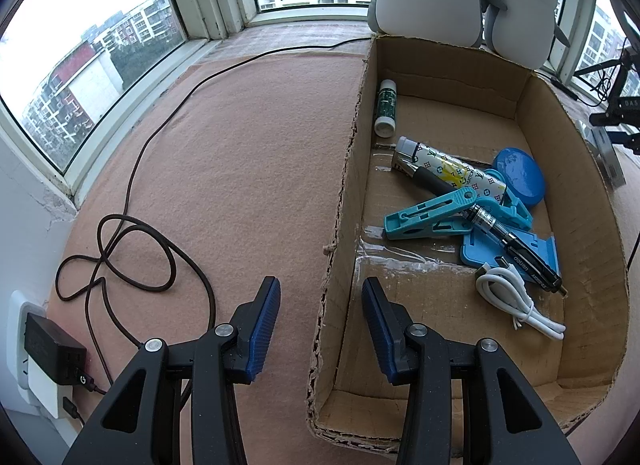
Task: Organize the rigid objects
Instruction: 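Reach the right tool to the white boxed device and grasp it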
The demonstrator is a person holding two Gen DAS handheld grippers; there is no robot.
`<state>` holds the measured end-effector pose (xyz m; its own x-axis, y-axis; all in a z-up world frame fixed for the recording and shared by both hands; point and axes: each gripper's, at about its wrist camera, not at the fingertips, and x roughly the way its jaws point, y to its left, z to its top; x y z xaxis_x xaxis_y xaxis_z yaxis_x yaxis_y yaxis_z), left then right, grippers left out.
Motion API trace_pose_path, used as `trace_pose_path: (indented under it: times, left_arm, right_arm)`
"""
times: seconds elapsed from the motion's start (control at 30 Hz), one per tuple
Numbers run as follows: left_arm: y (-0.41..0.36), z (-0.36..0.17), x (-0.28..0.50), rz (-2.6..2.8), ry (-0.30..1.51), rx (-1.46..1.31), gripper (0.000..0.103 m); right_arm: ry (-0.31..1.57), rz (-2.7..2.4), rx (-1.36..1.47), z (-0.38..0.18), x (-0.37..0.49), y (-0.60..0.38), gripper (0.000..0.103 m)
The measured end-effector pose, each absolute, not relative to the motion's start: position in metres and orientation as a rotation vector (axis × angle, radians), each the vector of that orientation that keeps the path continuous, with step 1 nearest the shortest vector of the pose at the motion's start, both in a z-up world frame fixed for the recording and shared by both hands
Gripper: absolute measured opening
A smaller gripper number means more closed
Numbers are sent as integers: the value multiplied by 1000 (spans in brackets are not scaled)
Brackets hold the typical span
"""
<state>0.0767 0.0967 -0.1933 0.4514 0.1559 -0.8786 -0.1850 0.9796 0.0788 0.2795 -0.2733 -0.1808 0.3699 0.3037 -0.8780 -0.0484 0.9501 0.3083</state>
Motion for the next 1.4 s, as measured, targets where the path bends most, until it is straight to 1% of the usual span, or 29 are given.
trace_pose_path:
  times: [0.2,0.4,0.8,0.87,0.9,0.93,1.0,1.1,1.3,1.4]
  left_arm:
    - [98,-194,76,210,1081,-31,46]
    - [98,-194,77,211,1081,-29,46]
    - [98,-193,73,208,1076,-30,46]
    - [98,-193,72,208,1075,-31,46]
    - [97,-193,73,208,1075,-30,46]
    - [97,-193,73,208,1076,-30,46]
    - [97,-193,73,207,1076,-31,46]
    - [96,-192,72,204,1075,-30,46]
    - [97,-192,71,199,1073,-36,46]
    - [97,-192,71,197,1073,-38,46]
  right_arm:
    - [1200,284,259,-185,262,-269,40]
    - [1212,314,362,-191,231,-278,41]
    - [1256,408,377,-198,187,-261,41]
    - [1256,387,348,-195,179,-257,46]
    - [1250,371,323,-192,175,-253,59]
    - [1242,355,294,-190,171,-249,71]
    - [1209,320,213,-182,163,-238,73]
    - [1213,305,139,-178,161,-224,74]
    - [1262,252,6,-182,165,-201,74]
    - [1307,233,-6,-189,169,-199,74]
